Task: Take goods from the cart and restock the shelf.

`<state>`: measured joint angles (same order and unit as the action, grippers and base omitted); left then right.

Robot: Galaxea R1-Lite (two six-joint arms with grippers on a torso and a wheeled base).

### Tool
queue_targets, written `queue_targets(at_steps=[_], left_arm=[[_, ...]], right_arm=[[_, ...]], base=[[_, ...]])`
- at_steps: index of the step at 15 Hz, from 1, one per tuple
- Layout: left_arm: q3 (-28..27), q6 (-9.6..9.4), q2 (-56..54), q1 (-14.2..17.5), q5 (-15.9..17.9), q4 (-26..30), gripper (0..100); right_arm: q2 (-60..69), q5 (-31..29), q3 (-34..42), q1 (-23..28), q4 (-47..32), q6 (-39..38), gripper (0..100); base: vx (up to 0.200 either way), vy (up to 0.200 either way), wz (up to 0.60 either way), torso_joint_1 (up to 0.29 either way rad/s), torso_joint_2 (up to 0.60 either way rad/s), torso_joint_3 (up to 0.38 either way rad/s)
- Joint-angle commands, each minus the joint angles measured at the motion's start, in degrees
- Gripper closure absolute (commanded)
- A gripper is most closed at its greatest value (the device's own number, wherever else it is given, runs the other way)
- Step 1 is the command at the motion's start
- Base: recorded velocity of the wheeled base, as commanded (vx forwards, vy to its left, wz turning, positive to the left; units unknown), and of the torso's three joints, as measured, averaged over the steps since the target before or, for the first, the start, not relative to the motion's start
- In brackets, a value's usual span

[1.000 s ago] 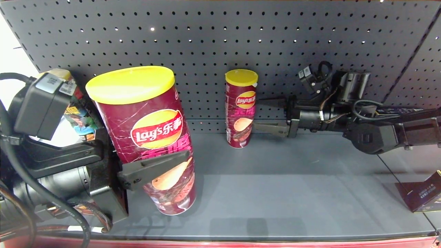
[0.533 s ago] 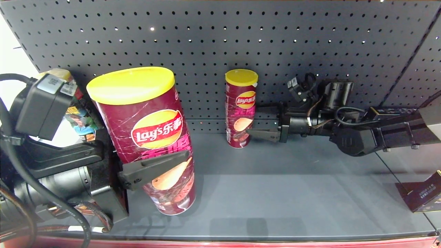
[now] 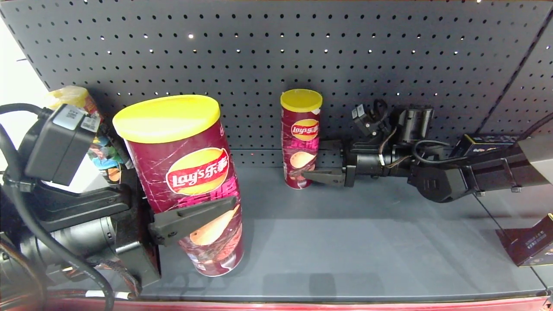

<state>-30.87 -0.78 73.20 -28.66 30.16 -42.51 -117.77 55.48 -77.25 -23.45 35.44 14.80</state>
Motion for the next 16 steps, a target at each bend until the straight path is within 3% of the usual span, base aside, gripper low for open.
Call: queue_targets(at_steps=[1,6,13,16], left_arm=[[0.81,-0.01,-0.61,0.27,-0.01,-0.03,100],[0.98,0.08,-0.69,0.45,0.07,0.06,100],[1.86,0.08,-0.69,1.24,0.43,-0.03,100],[2.48,0.08,-0.87,1.24,0.16,-0.21,100]], right_arm=[[1.41,-0.02,2.11,-0.10,0.07,0.41,0],[-2.72,-0.72,-1.76,-0.45,-0.02,0.32,0],[-10.63,-1.25,-13.89,-1.59,-0.55,-0.03,0],[-11.16,-1.78,-14.24,-1.77,-0.46,0.05,0]], base=[[0.000,0.000,0.00,0.000,0.00,0.000],[0.000,0.000,0.00,0.000,0.00,0.000],[0.000,0.000,0.00,0.000,0.00,0.000],[0.000,0.000,0.00,0.000,0.00,0.000]])
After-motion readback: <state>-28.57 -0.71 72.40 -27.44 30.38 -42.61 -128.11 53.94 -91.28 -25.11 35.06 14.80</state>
